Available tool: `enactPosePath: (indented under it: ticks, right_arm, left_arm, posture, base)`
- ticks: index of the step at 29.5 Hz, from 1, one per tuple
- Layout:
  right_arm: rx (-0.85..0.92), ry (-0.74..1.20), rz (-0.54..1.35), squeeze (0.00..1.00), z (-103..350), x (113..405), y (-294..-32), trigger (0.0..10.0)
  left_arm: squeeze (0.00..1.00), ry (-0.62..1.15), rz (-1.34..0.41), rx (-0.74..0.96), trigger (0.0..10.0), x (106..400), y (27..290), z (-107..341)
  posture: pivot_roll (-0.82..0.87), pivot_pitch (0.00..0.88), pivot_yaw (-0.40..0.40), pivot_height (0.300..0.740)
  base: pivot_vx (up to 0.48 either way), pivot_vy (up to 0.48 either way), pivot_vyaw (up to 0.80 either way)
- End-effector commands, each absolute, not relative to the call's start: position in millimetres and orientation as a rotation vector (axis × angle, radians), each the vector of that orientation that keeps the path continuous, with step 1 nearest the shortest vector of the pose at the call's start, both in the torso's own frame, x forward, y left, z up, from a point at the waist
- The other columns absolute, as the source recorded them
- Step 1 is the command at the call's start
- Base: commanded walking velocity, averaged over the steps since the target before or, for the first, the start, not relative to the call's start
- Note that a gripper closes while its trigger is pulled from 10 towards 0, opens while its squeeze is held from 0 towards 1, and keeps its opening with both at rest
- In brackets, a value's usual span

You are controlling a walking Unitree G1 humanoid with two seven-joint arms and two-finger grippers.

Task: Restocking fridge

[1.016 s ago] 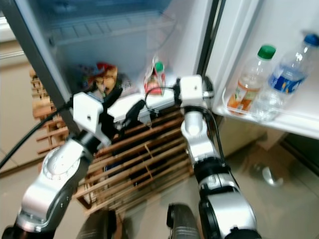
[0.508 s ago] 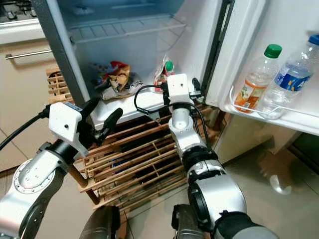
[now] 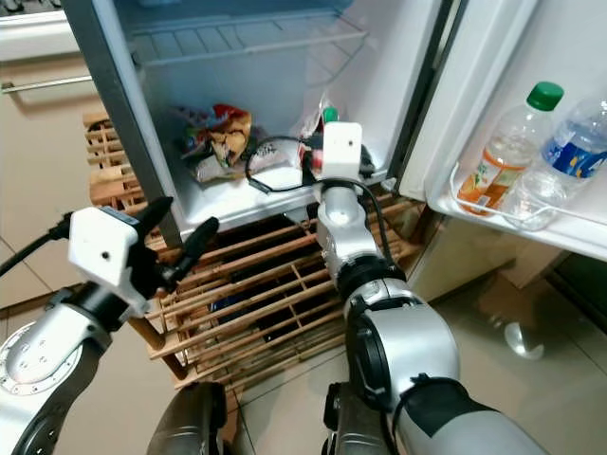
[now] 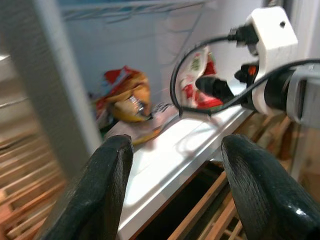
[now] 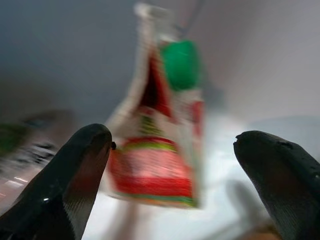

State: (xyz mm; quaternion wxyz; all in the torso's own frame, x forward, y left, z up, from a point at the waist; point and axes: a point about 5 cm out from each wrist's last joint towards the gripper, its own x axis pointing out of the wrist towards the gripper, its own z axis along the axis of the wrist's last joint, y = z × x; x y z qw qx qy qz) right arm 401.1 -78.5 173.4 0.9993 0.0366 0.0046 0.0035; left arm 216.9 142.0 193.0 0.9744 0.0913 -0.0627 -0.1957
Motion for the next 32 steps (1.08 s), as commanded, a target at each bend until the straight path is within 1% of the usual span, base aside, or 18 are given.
enactPosePath:
  ticks: [1,8,10,13,18,22,23,24,25,26,28,32]
  right_arm:
    - [0.136,0.03,0.035,0.36,178,403,-73,10.0]
    - [0.225,0.071,0.092,0.36,179,404,-65,10.0]
    - [0.22,0.078,0.106,0.36,178,404,-64,10.0]
    - [0.155,0.086,0.136,0.36,175,403,-63,10.0]
    - [0.129,0.078,0.156,0.35,175,403,-62,10.0]
    - [0.006,0.01,0.264,0.36,187,403,-51,10.0]
    - [-0.082,-0.024,0.271,0.35,192,404,-51,10.0]
    - [-0.082,-0.024,0.271,0.35,192,404,-51,10.0]
    - [-0.14,-0.048,0.273,0.35,195,404,-51,10.0]
    - [-0.14,-0.048,0.273,0.35,195,404,-51,10.0]
    - [-0.244,-0.128,0.261,0.36,205,405,-51,10.0]
    - [-0.278,-0.185,0.242,0.35,211,405,-53,10.0]
  left_arm:
    - [0.0,-0.134,-0.376,0.198,10.0,215,143,197]
    - [0.0,-0.138,-0.372,0.204,10.0,215,142,199]
    - [0.0,-0.14,-0.371,0.204,10.0,216,142,199]
    - [0.0,-0.144,-0.373,0.204,10.0,218,140,200]
    - [0.0,-0.146,-0.374,0.204,10.0,219,140,201]
    - [0.0,-0.149,-0.387,0.207,10.0,222,138,201]
    - [0.0,-0.151,-0.387,0.208,10.0,223,138,201]
    - [0.0,-0.151,-0.387,0.208,10.0,223,138,201]
    - [0.0,-0.153,-0.386,0.208,10.0,223,137,201]
    - [0.0,-0.153,-0.386,0.208,10.0,223,137,201]
    - [0.0,-0.156,-0.375,0.207,10.0,224,138,201]
    - [0.0,-0.157,-0.371,0.206,10.0,225,138,201]
  posture:
    - [0.21,0.109,-0.023,0.638]
    - [0.21,0.105,-0.028,0.638]
    - [0.21,0.102,-0.027,0.638]
    - [0.22,0.095,-0.024,0.638]
    - [0.21,0.091,-0.018,0.638]
    - [0.21,0.084,-0.015,0.638]
    - [0.21,0.083,-0.019,0.638]
    - [0.21,0.083,-0.019,0.638]
    - [0.21,0.081,-0.021,0.638]
    - [0.21,0.081,-0.021,0.638]
    - [0.2,0.081,-0.023,0.638]
    - [0.19,0.079,-0.022,0.638]
  base:
    - [0.0,0.0,0.0]
    - [0.0,0.0,0.0]
    - [0.0,0.0,0.0]
    - [0.0,0.0,0.0]
    - [0.0,0.0,0.0]
    - [0.0,0.0,0.0]
    - [0.0,0.0,0.0]
    - [0.0,0.0,0.0]
    - [0.0,0.0,0.0]
    - [0.0,0.0,0.0]
    - [0.0,0.0,0.0]
    - [0.0,0.0,0.0]
